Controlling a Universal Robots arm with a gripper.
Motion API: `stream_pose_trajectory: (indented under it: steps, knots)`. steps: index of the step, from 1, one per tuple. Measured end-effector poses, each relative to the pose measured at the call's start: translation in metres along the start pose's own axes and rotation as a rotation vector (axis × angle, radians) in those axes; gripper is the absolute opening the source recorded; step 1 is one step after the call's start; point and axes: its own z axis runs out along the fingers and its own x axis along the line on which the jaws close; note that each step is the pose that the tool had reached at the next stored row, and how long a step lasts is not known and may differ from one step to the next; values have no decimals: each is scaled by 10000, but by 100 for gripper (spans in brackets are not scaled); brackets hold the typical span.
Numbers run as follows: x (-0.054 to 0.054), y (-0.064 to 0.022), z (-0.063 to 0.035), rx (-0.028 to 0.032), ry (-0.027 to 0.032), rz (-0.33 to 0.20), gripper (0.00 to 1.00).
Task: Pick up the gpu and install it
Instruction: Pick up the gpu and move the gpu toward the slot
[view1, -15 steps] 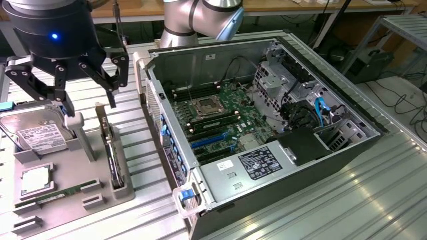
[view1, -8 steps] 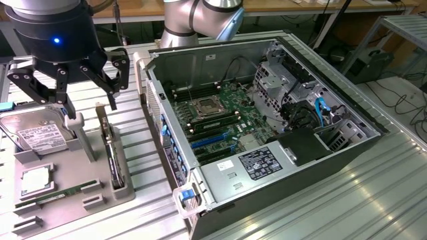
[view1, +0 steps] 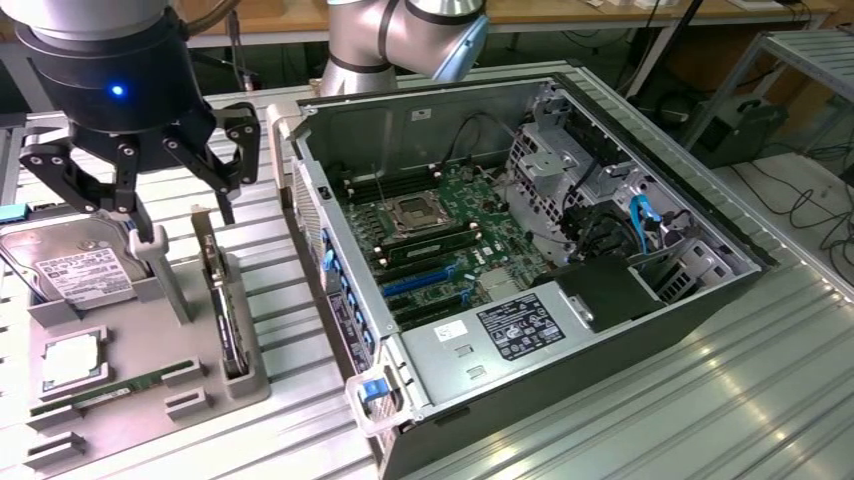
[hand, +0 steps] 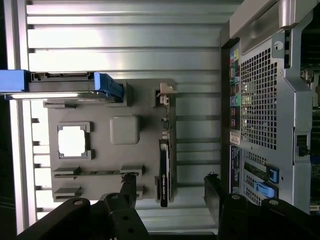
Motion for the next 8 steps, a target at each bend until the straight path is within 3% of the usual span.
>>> stream_pose_trajectory:
  steps: [8]
  knots:
    - [1,-4,45,0,1,-6,66]
